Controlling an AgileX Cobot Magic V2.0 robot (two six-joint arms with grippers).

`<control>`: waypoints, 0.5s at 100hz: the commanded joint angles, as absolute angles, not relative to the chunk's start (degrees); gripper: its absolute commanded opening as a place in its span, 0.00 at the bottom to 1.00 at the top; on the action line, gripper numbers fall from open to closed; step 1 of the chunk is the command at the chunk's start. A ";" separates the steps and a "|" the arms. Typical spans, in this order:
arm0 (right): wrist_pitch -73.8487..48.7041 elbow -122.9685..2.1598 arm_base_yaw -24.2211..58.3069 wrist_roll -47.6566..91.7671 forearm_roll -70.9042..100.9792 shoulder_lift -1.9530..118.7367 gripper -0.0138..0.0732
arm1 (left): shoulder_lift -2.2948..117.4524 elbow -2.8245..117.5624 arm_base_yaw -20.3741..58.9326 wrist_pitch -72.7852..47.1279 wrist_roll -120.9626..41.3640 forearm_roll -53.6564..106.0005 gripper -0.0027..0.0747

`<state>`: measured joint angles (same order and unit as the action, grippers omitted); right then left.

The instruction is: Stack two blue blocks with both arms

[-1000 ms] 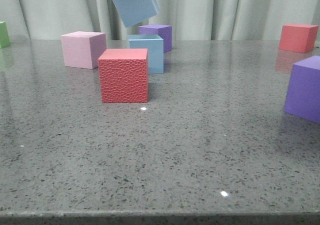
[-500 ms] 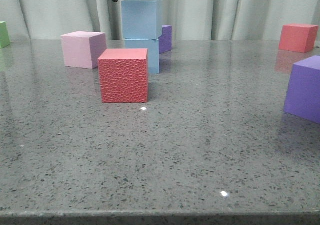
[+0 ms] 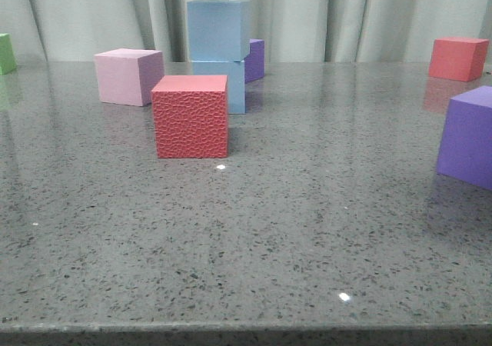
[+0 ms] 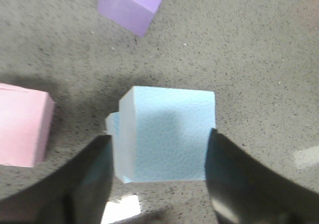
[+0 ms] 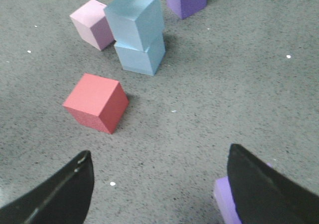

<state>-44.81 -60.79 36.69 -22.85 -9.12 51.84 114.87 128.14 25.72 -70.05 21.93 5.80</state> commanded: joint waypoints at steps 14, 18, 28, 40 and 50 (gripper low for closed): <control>-44.52 -62.15 36.40 -22.65 -11.71 51.02 0.80 | 106.05 129.52 26.33 -69.02 19.26 0.85 0.23; -44.52 -62.15 36.40 -22.70 -11.79 50.94 0.80 | 104.98 128.98 26.33 -69.02 19.16 0.00 0.20; -44.12 -62.04 36.40 -23.62 -11.78 50.27 0.80 | 102.06 126.62 26.33 -68.85 19.16 -3.39 0.15; -41.90 -60.55 36.40 -24.33 -12.67 48.15 0.80 | 97.49 121.56 26.33 -67.06 19.16 -4.96 0.11; -40.86 -58.93 36.35 -26.61 -14.49 45.24 0.80 | 92.69 115.22 26.33 -64.29 19.16 -6.62 0.09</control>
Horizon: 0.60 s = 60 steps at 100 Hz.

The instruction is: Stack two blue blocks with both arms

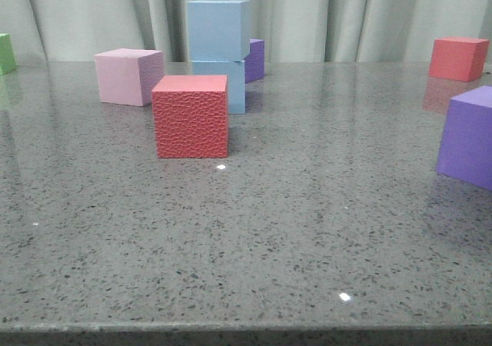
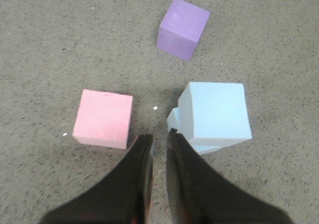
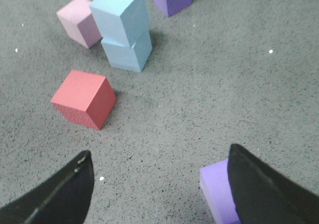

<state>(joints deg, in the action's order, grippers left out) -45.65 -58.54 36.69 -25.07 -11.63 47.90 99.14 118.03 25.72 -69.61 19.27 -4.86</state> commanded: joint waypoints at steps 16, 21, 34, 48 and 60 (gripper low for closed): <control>-41.36 -56.42 36.35 -30.64 -20.66 40.39 0.80 | 84.45 102.88 26.33 -56.88 19.39 -7.84 0.01; -41.99 -55.73 36.35 -31.97 -22.56 38.61 0.79 | 81.39 99.08 26.33 -54.89 19.39 -7.84 0.01; -43.72 -53.99 36.35 -34.67 -26.42 35.07 0.67 | 75.05 89.63 26.33 -50.61 19.39 -7.84 0.01; -45.56 -52.88 36.35 -36.50 -29.32 32.00 0.45 | 68.57 80.14 26.33 -47.42 19.49 -7.84 0.01; -46.44 -51.79 36.35 -37.34 -31.02 29.60 0.22 | 62.87 71.89 26.33 -43.77 19.49 -7.84 0.01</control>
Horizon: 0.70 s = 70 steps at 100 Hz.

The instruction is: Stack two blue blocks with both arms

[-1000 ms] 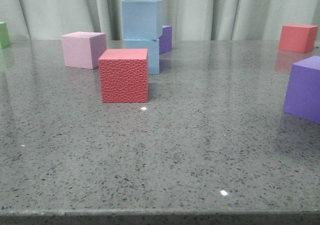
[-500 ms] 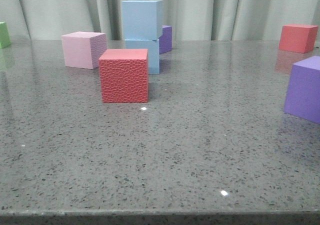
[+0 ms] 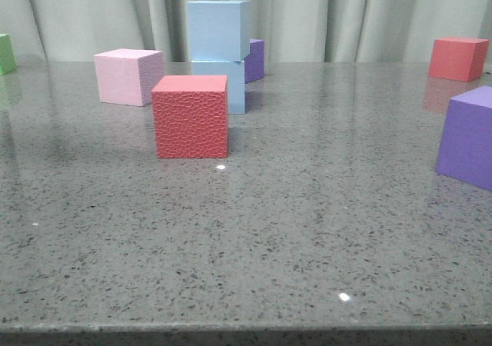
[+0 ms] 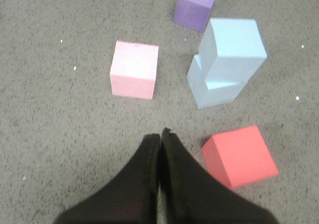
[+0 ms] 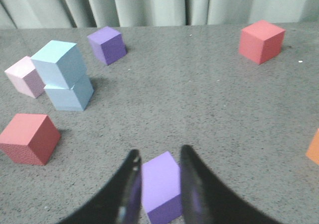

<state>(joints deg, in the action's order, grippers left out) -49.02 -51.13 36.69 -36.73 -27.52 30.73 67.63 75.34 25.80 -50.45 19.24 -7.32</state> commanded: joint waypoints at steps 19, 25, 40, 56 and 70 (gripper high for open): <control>-46.44 -49.14 36.35 -37.34 -31.62 25.74 0.03 | 54.50 61.52 26.33 -38.89 19.49 -7.84 0.01; -46.38 -48.37 36.35 -37.34 -31.92 24.50 0.03 | 51.91 58.82 26.33 -37.85 19.49 -7.84 0.01; -44.44 -44.99 36.35 -37.34 -33.65 20.87 0.03 | 45.69 50.29 26.33 -33.03 19.49 -7.84 0.01; -40.07 -40.12 36.35 -37.34 -33.86 15.74 0.03 | 38.62 42.17 26.33 -29.40 19.49 -7.62 0.01; -37.58 -35.77 36.35 -37.34 -33.91 11.61 0.03 | 32.89 35.91 26.33 -27.28 19.49 -7.62 0.01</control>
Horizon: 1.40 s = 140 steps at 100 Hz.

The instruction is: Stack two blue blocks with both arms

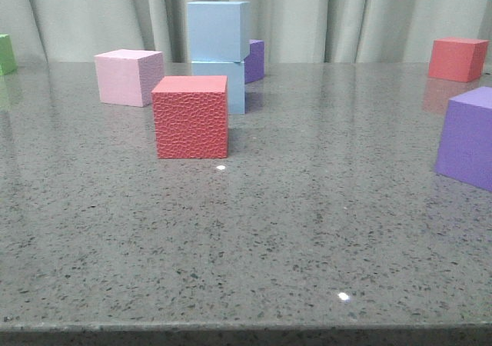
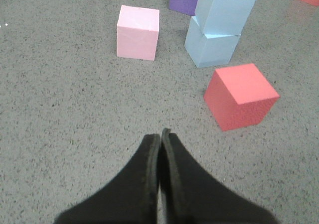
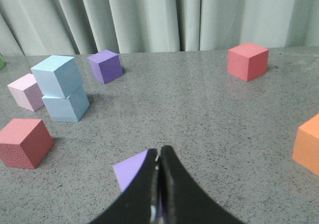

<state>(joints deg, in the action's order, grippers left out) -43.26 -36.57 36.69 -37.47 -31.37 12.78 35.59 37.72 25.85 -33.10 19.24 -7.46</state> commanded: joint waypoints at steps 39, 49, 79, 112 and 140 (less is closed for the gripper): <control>-35.67 -28.11 36.35 -37.34 -34.47 2.53 0.03 | 16.99 23.64 26.33 -24.66 19.49 -6.91 0.01; -35.62 -27.95 36.35 -37.34 -34.78 2.48 0.03 | 14.21 22.10 26.33 -24.57 19.49 -6.77 0.01; -35.66 -27.95 36.35 -37.34 -34.78 2.48 0.03 | 12.93 21.71 26.33 -24.40 19.49 -7.29 0.01; -35.66 -27.95 36.35 -37.34 -34.78 2.48 0.03 | 12.93 21.71 26.33 -24.40 19.49 -7.29 0.01; -35.66 -27.95 36.35 -37.34 -34.78 2.48 0.03 | 12.93 21.71 26.33 -25.03 19.49 -7.70 0.01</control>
<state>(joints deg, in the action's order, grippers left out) -40.09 -26.71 36.69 -37.47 -32.66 1.63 12.30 20.12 25.85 -29.10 19.24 -7.10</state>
